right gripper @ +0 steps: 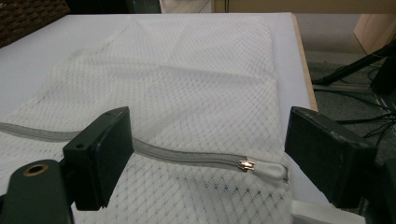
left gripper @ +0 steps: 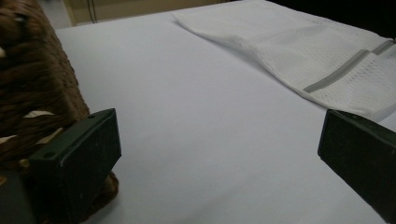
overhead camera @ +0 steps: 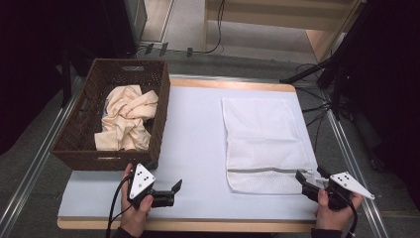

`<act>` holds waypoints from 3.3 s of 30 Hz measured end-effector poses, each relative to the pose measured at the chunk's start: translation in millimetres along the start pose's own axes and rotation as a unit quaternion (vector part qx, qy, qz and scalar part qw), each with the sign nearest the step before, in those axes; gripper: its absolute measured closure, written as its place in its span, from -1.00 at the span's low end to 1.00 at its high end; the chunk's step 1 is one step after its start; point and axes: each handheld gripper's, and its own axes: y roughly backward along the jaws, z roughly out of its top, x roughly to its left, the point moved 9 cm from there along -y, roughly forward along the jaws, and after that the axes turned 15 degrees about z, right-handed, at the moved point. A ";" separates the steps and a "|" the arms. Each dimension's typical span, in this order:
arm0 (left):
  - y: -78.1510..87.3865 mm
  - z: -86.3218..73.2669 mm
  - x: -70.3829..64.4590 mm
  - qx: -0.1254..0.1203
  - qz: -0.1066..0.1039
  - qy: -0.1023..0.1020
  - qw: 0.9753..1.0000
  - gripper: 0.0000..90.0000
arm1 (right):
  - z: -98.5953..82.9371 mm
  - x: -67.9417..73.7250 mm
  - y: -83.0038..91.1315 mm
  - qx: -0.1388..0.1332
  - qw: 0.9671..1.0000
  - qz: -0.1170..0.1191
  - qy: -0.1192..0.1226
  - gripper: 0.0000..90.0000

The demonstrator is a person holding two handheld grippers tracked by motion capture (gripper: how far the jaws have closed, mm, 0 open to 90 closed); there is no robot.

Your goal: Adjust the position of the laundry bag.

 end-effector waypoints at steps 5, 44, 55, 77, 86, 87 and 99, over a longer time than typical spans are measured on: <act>-5.2 2.4 -20.4 0.016 0.028 -0.034 0.999 -0.92 | -4.5 -10.8 1.1 0.015 1.000 -0.013 -0.020 -0.63; -148.4 25.6 -137.9 0.177 -0.011 -0.033 0.984 0.38 | -31.9 -38.9 -3.9 0.119 0.988 -0.061 -0.075 0.44; -147.8 27.1 -132.9 0.183 -0.046 -0.006 0.982 1.00 | -32.6 -39.0 -0.9 0.111 0.989 -0.063 -0.075 0.98; -127.0 20.5 -91.5 0.167 -0.024 0.020 0.985 1.00 | -18.8 0.1 -14.3 0.071 0.995 -0.006 -0.071 0.98; -115.2 15.5 -66.5 0.168 -0.008 0.023 0.986 1.00 | -20.7 20.5 -26.5 0.078 0.995 0.021 -0.067 0.98; -114.1 14.9 -63.7 0.167 -0.006 0.024 0.986 1.00 | -21.0 22.9 -28.0 0.078 0.995 0.024 -0.065 0.98; -100.3 7.6 -36.5 0.162 0.015 0.040 0.986 1.00 | -26.5 50.5 -41.0 0.091 0.993 0.052 -0.059 0.98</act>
